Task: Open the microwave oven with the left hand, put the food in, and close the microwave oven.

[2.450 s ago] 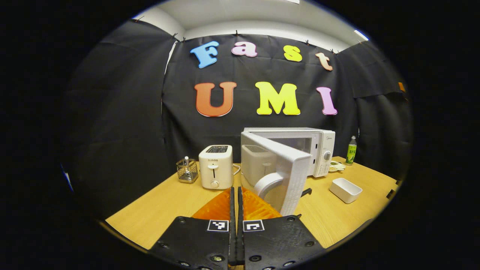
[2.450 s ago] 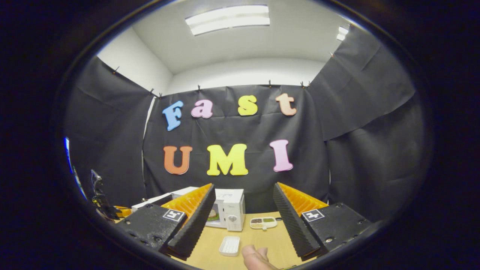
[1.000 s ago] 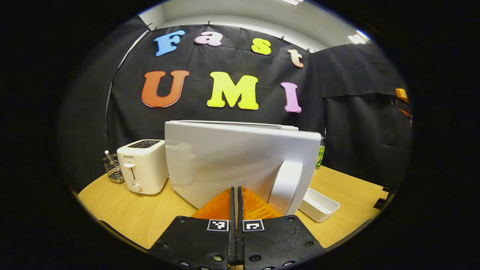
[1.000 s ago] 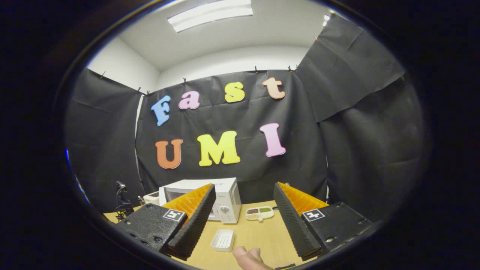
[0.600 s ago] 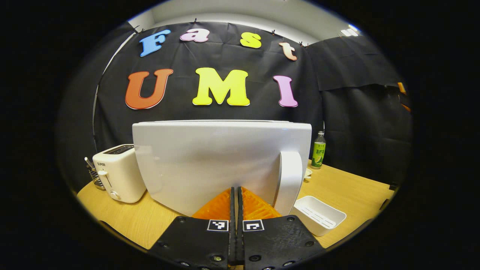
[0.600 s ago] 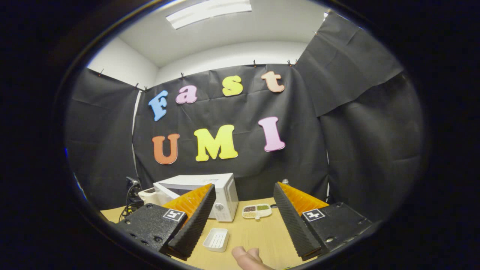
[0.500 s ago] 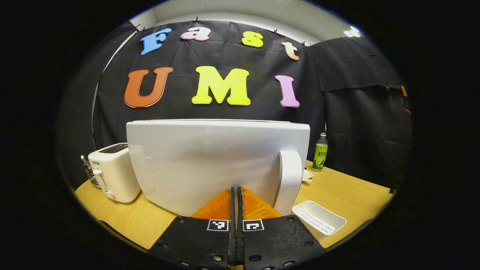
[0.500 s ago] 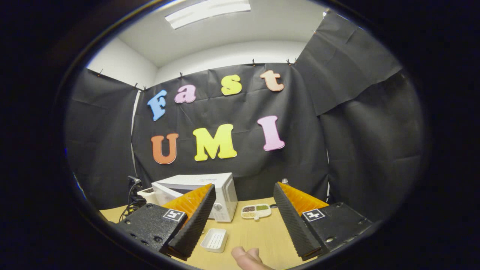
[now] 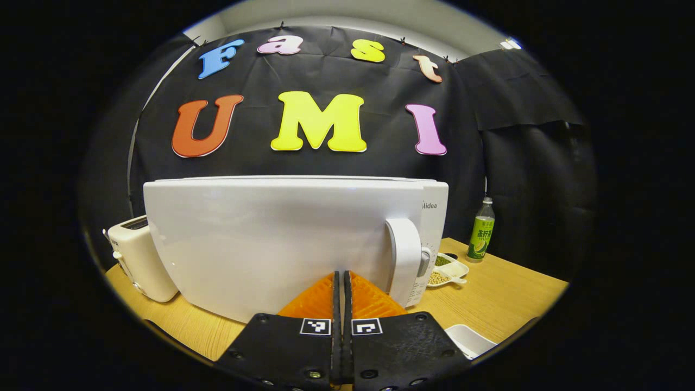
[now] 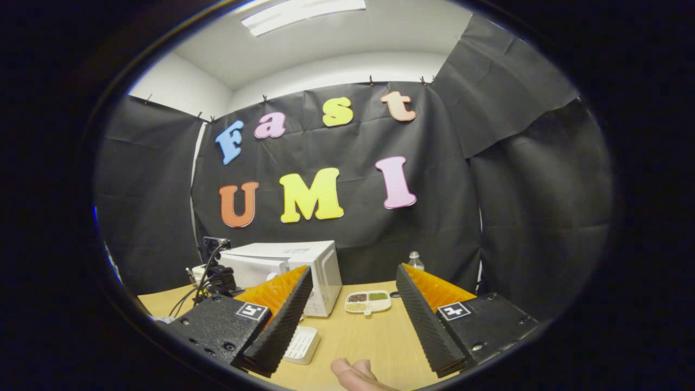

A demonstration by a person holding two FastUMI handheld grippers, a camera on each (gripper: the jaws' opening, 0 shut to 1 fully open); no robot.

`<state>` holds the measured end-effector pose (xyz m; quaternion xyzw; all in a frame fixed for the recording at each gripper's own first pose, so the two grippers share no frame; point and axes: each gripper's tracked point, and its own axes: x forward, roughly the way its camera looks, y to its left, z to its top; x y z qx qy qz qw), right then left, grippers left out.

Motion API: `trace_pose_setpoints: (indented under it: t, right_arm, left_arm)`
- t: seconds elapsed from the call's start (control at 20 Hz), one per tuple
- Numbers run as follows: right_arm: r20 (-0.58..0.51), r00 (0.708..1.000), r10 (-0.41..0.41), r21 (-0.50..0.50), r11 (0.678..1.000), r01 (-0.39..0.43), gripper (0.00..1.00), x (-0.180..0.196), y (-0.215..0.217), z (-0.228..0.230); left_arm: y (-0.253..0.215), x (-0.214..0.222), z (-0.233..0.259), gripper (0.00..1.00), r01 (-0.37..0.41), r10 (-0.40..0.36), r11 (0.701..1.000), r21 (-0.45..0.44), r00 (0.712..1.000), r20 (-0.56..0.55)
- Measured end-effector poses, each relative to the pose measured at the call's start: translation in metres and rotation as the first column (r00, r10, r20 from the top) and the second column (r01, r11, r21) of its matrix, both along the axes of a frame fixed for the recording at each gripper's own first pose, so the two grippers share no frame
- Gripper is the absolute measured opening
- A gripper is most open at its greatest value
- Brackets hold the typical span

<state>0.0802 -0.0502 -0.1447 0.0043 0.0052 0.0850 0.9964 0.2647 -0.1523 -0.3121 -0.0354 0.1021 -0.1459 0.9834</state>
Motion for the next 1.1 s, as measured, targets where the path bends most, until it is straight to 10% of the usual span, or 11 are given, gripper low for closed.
trace_pose_setpoints:
  t: [0.9, 1.1]
  right_arm:
    - [0.002, 0.998, -0.066, -0.051, 0.996, 0.066, 0.92, -0.033, 0.002, 0.019]
    - [0.009, 0.997, -0.071, -0.044, 0.997, 0.071, 0.92, -0.051, 0.008, 0.027]
  left_arm:
    - [0.003, -0.038, 0.062, 0.01, -0.053, 0.053, 0.998, 0.015, 0.998, 0.02]
    - [0.005, -0.087, 0.096, 0.2, -0.023, 0.022, 1.0, 0.014, 0.999, 0.03]
